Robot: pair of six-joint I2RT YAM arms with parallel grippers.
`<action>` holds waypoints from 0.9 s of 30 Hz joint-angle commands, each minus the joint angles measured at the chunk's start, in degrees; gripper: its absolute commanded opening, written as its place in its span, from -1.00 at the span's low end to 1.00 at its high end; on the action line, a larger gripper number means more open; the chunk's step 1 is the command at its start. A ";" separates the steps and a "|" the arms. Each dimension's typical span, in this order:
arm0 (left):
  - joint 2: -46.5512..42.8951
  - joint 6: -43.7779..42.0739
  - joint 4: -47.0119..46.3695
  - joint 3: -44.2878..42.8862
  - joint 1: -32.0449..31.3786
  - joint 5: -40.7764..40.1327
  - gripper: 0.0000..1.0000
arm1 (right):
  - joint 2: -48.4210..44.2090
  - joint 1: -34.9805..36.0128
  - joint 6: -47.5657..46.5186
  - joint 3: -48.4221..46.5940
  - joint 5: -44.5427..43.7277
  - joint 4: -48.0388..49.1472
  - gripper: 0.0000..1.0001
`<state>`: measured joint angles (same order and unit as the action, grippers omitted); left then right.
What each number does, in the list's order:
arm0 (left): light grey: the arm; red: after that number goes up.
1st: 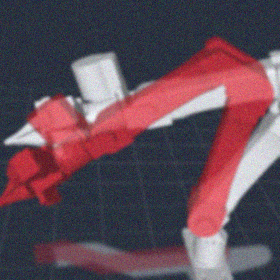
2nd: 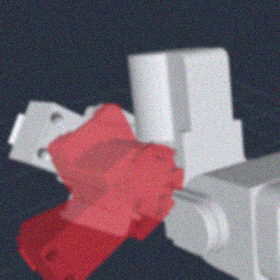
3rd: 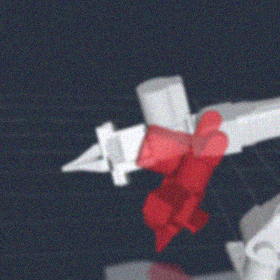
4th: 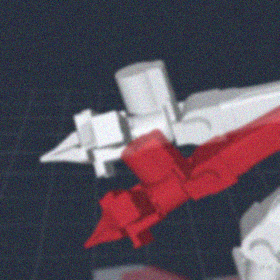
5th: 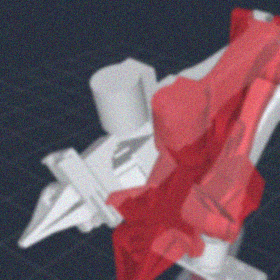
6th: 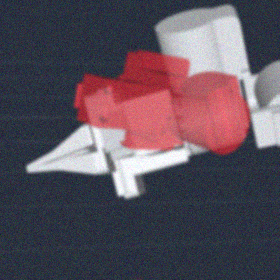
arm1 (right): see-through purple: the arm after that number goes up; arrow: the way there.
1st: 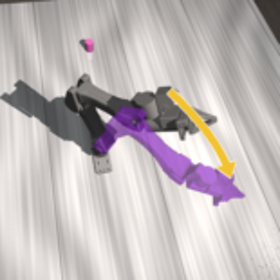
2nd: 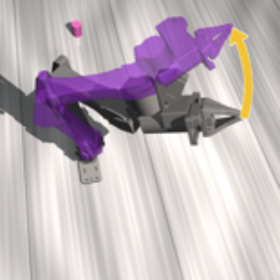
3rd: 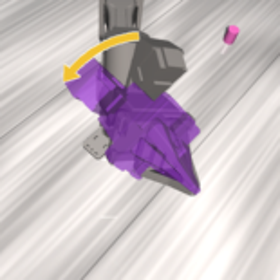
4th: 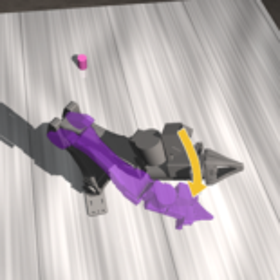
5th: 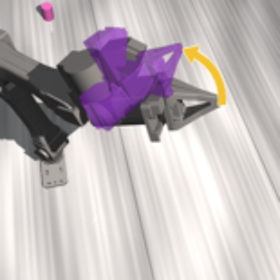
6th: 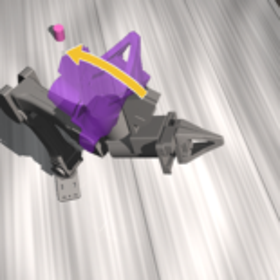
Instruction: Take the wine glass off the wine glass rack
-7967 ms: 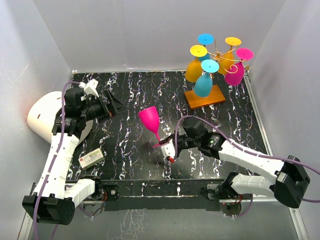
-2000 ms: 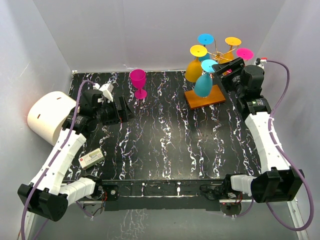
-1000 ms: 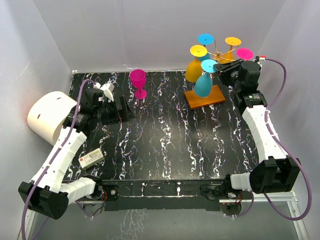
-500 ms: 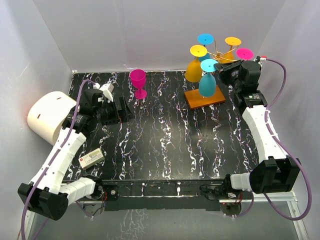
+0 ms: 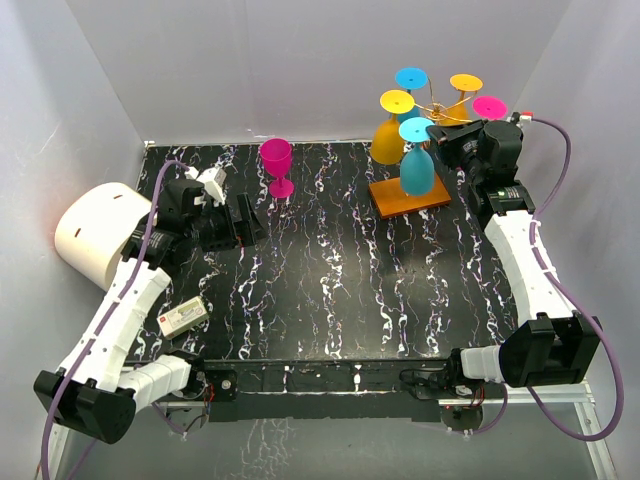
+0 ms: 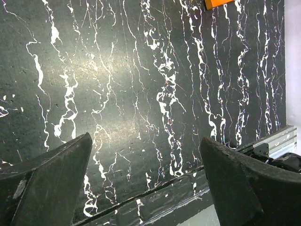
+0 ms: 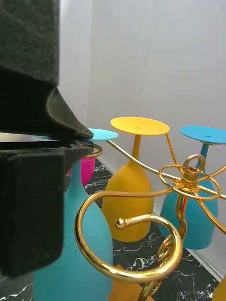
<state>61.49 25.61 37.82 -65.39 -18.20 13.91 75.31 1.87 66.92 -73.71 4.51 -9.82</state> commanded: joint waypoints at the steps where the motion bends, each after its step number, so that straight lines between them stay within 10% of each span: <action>1: -1.94 -0.12 1.00 -1.15 -0.17 -0.55 0.97 | -1.57 -0.09 1.04 -3.52 1.39 5.09 -0.93; 27: -2.23 0.06 1.44 -1.51 -0.19 -0.54 0.97 | 1.60 0.15 2.13 -4.81 6.80 9.58 -0.98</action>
<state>61.06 25.67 38.15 -65.39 -18.20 13.30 76.27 1.87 68.97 -74.65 10.39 -5.13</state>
